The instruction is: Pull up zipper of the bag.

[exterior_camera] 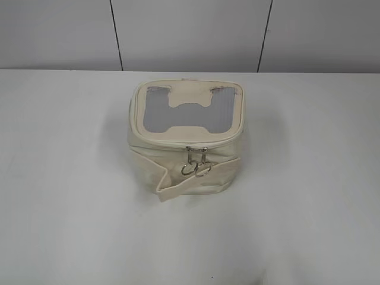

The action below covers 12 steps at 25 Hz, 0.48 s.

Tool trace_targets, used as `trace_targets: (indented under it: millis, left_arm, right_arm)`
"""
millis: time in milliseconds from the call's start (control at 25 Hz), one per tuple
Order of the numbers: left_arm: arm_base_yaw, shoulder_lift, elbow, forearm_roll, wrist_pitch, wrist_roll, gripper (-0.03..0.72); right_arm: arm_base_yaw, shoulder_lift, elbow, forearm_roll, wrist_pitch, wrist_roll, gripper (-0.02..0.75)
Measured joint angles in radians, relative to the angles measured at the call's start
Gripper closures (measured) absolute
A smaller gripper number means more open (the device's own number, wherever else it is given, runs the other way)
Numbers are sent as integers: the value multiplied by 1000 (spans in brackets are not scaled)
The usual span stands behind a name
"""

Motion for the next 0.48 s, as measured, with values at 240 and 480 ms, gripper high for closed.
trace_targets:
  millis: [240, 480]
  left_arm:
    - [0, -111, 135, 33, 16, -34, 252]
    - [0, -100, 185, 62, -77, -45, 319]
  right_arm:
    - [0, -218, 33, -81, 2, 10, 231]
    - [0, -260, 161, -85, -6, -26, 232]
